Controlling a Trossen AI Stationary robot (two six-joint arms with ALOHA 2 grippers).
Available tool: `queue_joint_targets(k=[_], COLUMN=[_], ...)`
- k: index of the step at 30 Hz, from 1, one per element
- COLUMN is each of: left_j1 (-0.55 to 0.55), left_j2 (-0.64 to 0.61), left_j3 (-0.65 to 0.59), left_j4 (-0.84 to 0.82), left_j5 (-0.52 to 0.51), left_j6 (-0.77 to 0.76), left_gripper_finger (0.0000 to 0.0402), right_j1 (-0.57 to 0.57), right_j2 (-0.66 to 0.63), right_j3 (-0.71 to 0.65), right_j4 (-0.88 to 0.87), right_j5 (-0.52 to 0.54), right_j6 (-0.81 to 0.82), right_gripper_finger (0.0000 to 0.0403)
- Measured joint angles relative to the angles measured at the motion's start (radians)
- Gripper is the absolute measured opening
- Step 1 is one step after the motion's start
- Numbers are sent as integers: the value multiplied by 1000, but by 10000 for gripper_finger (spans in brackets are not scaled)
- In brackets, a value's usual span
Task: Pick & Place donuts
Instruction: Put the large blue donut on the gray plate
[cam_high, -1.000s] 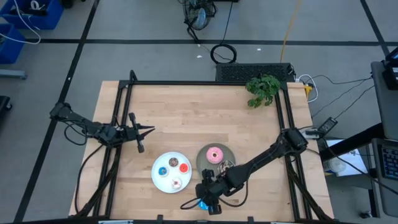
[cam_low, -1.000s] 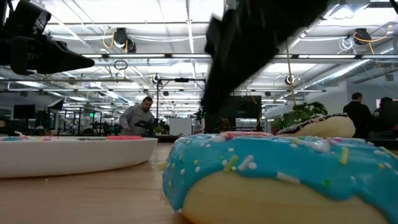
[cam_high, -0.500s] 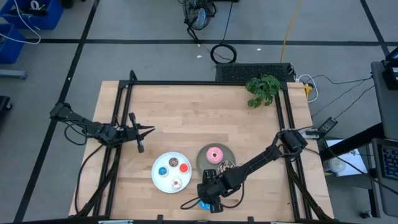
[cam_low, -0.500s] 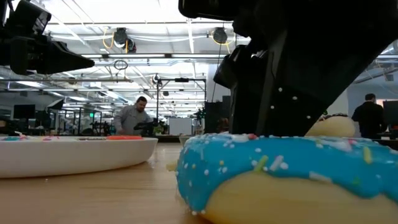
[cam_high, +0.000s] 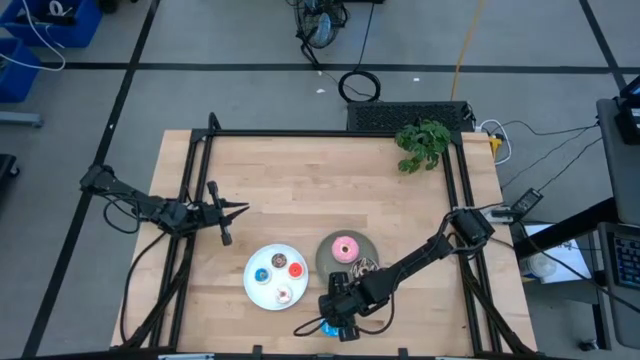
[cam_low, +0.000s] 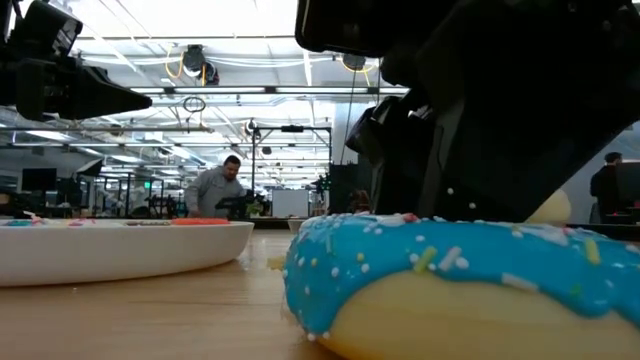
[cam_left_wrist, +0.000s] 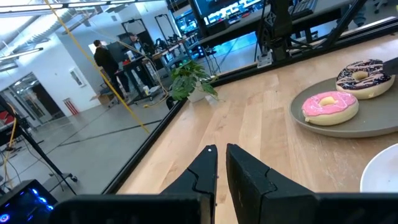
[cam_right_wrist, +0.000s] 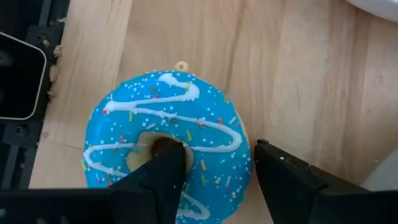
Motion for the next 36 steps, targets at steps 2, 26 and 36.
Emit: queue_joint_targets(k=[2,26,36], left_j1=[0,0,0], left_j2=[0,0,0], left_j3=[0,0,0], left_j4=[0,-1,-1], left_j5=[0,1,2], left_j6=[0,0,0], left_gripper_finger=[42,42,42], right_j1=[0,-52,-135], right_j2=[0,-145,-266], right_j3=[0,-4,-2], right_j4=[2,7,-119], right_j5=[-2,-53,32], right_j6=[0,63,34], right_gripper_finger=[183,8,8])
